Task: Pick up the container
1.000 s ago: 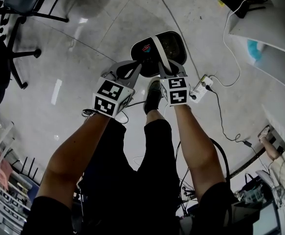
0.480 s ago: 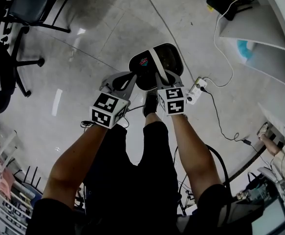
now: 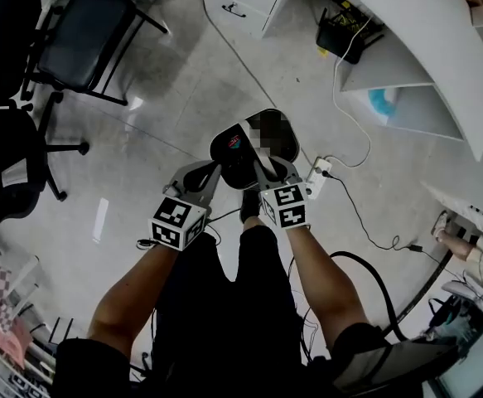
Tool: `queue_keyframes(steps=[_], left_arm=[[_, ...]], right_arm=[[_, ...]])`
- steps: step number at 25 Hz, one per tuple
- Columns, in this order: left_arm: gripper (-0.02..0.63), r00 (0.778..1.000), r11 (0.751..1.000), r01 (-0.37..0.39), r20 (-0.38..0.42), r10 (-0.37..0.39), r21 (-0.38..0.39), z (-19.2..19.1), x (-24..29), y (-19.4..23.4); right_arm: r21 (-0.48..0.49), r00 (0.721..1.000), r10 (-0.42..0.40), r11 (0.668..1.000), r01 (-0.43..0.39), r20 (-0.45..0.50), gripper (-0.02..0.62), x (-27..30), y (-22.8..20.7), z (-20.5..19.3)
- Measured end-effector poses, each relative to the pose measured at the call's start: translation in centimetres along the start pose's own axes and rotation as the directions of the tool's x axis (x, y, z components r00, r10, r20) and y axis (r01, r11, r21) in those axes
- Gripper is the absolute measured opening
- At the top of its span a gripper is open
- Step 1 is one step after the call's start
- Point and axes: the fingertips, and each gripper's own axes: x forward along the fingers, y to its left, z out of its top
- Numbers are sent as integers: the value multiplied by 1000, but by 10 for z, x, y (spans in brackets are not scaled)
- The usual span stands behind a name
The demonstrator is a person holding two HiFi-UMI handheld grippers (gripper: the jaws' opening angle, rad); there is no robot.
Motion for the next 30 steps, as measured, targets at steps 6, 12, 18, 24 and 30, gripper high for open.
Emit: queue_keyframes(steps=[6,12,18,24,30], left_arm=[[8,998,999,42,49,-42,14,47,-46,-28],[8,986,989,134,92,-139,59,97,-87,-65],[8,980,992,105,166,-114,63,149,-133,-87],[8,973,975,164,138,-186,152,160,-157,-125],[8,968,988,138,202,-151,76,181,-181,-133]], right_arm=[[1,998,8,1000,-8,60,63,-52,17,57],[-16,992,-1,1000,3,126,63,-104,37,115],[-1,984,-6,1000,7,176,63,-159,59,154],[-28,981,0,1000,5,194,61,-194,74,178],[-14,972,1,1000,3,233,61,-232,89,201]])
